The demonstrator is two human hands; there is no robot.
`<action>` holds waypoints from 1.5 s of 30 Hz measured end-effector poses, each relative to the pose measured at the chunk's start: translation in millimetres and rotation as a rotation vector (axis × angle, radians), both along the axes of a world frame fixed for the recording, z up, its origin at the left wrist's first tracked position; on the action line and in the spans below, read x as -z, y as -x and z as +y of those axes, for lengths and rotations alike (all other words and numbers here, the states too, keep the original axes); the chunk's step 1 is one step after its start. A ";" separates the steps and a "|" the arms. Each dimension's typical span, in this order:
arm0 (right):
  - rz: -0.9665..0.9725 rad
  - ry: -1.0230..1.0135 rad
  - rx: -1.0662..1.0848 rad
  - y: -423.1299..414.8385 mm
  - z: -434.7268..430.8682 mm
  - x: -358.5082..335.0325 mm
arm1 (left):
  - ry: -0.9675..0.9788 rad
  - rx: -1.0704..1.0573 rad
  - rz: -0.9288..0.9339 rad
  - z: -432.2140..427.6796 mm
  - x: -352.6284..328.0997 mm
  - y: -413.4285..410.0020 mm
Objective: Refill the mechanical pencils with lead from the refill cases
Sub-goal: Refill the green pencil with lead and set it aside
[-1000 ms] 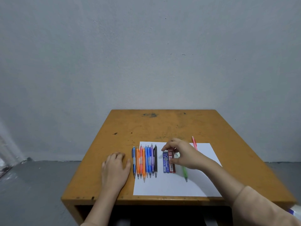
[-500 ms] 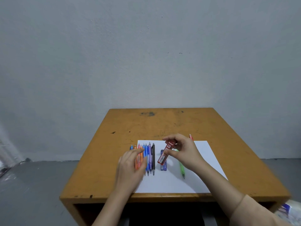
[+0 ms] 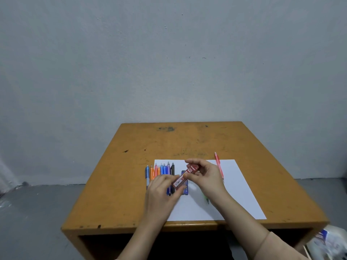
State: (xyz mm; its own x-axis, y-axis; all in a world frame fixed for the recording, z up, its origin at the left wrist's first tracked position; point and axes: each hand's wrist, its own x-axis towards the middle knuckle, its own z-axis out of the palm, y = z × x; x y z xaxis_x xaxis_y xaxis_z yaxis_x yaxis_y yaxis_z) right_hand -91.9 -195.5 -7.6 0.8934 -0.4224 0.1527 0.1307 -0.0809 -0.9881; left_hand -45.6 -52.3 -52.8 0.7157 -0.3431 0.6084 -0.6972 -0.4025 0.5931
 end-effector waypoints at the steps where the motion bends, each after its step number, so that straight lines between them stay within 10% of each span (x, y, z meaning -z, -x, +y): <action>1: -0.001 0.005 -0.005 0.5 -0.2 -0.9 | 0.002 0.004 -0.001 0.4 0.6 0.1; 45: 0.054 0.793 -0.218 17.4 -51.9 -5.7 | -0.032 0.080 0.097 5.3 4.5 -3.5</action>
